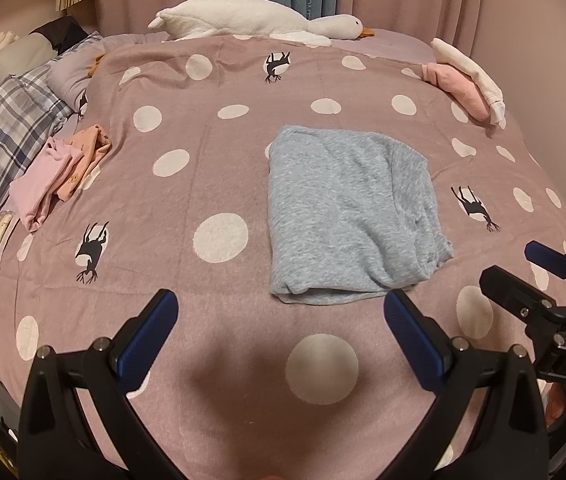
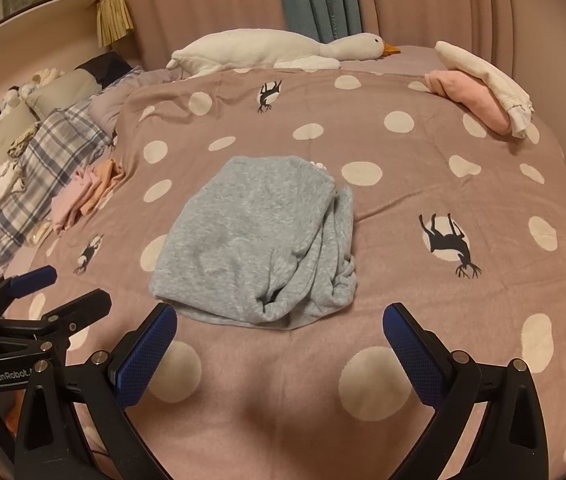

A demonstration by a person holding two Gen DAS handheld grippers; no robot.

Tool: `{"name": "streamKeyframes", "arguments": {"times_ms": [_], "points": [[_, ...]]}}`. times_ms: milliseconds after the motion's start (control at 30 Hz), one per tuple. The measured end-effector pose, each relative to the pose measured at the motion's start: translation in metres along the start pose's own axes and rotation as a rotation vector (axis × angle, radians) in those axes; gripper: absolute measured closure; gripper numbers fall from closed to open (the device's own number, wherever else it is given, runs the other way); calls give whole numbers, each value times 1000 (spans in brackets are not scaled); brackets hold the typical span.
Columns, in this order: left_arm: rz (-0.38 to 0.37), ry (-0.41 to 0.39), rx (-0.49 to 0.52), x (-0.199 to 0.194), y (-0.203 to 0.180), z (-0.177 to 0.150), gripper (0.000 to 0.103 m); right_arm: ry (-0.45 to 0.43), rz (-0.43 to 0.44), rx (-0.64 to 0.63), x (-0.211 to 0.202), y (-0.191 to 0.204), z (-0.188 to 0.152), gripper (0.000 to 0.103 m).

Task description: Fold small clothes

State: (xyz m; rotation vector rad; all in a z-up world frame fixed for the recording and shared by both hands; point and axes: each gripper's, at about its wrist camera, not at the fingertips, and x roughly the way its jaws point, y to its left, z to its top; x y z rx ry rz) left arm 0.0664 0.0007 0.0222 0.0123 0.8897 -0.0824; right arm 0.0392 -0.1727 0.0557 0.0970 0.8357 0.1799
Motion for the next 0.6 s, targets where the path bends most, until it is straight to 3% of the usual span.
{"name": "streamKeyframes", "arguments": {"times_ms": [600], "points": [[3, 0, -2, 0, -1, 0, 0, 4, 5, -6, 3, 3, 2, 1]]}}
